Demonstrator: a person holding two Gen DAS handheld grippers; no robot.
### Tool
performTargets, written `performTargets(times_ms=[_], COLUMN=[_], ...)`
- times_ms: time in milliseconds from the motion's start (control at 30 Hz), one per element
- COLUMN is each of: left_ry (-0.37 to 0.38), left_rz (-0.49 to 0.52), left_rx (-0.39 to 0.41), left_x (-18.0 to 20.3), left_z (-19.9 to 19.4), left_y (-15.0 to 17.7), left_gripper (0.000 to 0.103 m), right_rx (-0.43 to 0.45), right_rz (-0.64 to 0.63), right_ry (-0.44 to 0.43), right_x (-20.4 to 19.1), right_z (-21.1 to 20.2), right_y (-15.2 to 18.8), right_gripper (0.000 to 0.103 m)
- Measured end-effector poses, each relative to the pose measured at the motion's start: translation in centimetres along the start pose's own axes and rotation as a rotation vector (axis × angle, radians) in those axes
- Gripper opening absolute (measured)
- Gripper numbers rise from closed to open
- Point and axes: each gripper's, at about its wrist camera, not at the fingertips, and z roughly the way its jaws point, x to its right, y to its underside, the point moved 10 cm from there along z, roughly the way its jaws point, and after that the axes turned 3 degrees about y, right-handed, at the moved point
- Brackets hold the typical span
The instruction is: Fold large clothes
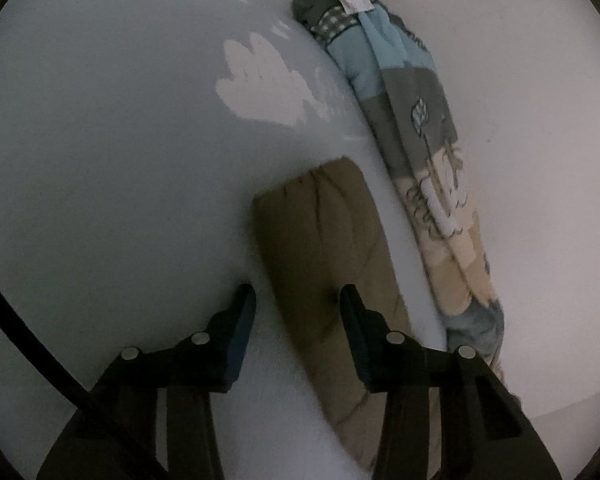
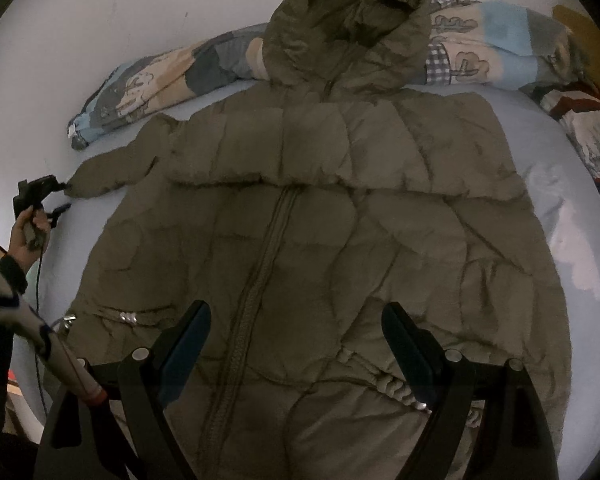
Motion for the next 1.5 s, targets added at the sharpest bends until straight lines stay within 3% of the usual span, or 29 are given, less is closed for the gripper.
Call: performTargets(times_ms=[133,167,233,400,567,767,900,1033,1133,1333,1500], left_ry=[-0.026,-0.05,-0.058,-0.018,0.06,0.177,0.263,0.304,0.286,0.201,0.085], left_rz=[0.005,0.021,0.049,0.117,0.26,0.45,0.572,0.666,0.711,0.74,0.769], left_rx=[0.061,0.071,0.079,0.095,0.075,0.019,-0.062,-0.15,-0.212,-0.388,-0.442], left_x=[0.6,0.9,1.8,5.8,13.9,25.4,32.0,35.2,35.0,30.3,25.7], left_z=[1.0,0.9,0.7,-2.0,-5.8,-9.9,-11.5,-11.0,-9.3,-3.9,-0.6], left_y=[-0.4,-0.3,-0.1,0.2,2.7,10.9,19.8,28.6,34.5,46.1,50.8], left_gripper=[0.042,0.029,0.018,0.015,0.015,0.015,0.015,0.015,0.015,0.015,0.015], right_rx=[-0.005,-0.003,-0.001,0.009,0.068,0.161,0.209,0.253,0.266,0.273,0.284], right_rz=[-0.006,-0.009,-0.016,0.009,0.053,0.137,0.196,0.231,0.265,0.315,0.318], right_ry=[-0.002,-0.001,0.012,0.023,0.017,0.022,0.023,0.057,0.062,0.041,0.035], right_x=[-0.1,-0.1,0.0,0.6,1.4,3.7,5.6,7.9,9.5,10.9,10.9], right_z=[0.3,0.3,0.5,0.2,-1.9,-5.4,-7.5,-9.3,-10.0,-10.7,-11.3], right_y=[0.3,0.3,0.3,0.0,-1.3,-3.1,-3.8,-4.2,-4.3,-4.6,-4.7], right_gripper=[0.09,0.09,0.09,0.09,0.09,0.09,0.09,0.09,0.09,0.09,0.091])
